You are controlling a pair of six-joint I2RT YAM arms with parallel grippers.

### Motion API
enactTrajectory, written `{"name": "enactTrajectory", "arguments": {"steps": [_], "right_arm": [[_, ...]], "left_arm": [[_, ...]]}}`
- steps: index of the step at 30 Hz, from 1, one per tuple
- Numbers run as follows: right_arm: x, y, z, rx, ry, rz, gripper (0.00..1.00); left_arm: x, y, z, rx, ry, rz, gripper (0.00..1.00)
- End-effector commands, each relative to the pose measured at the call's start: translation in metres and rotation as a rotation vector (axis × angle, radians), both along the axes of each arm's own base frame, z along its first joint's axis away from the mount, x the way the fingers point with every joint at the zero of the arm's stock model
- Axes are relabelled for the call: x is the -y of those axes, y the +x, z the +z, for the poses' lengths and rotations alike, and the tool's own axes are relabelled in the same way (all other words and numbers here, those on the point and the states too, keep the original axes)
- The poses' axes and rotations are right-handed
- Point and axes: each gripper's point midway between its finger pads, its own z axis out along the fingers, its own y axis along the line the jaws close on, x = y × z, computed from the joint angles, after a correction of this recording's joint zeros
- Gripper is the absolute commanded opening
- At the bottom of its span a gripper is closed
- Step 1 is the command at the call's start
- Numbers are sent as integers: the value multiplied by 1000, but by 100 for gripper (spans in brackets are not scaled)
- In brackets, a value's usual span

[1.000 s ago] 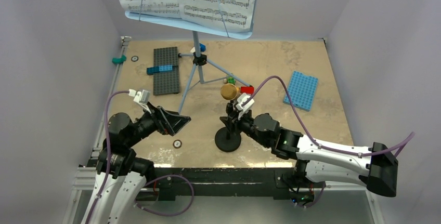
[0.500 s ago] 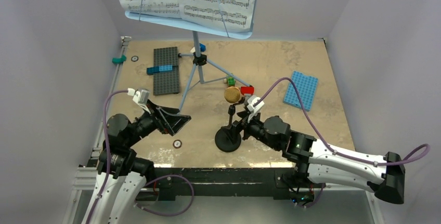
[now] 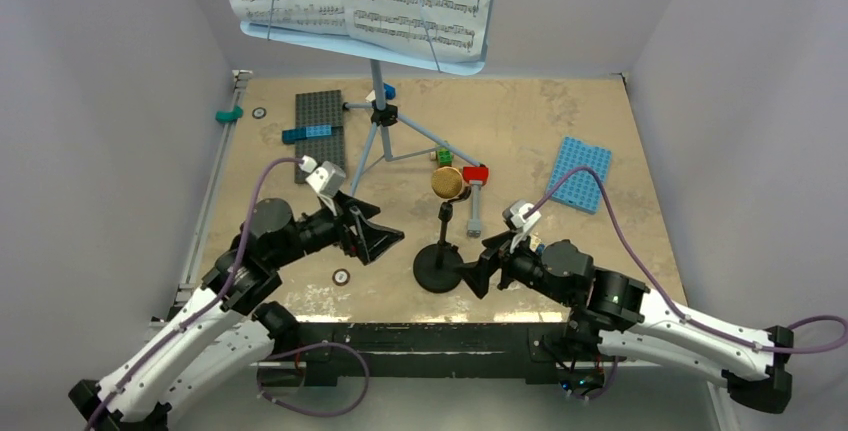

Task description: Pack up the instrument practice props

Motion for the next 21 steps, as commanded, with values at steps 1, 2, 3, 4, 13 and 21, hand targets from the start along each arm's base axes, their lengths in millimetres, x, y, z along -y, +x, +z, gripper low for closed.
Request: {"name": "enactTrajectory", "arguments": {"steps": [1,2,3,4,13,21], "right_arm": [[14,0,-8,-51,19,-67,99],[16,0,-9,-60,21,-81,99],[18,0,-9,-65,21,-87,99],[18,0,-9,-72,17,-92,98],[21,4,-14,-103,19,-139,95],[25,5,-14,-103,22,-160,93]], "left_arm": [[13,14,34,229,51,59,98],[20,12,34,260,64,51,98],[26,12,34,291,70,51,98],[32,10,32,318,78,46,99],[69,12,46,427,-6,53,94],[93,18,49,467,40,80,89]]}}
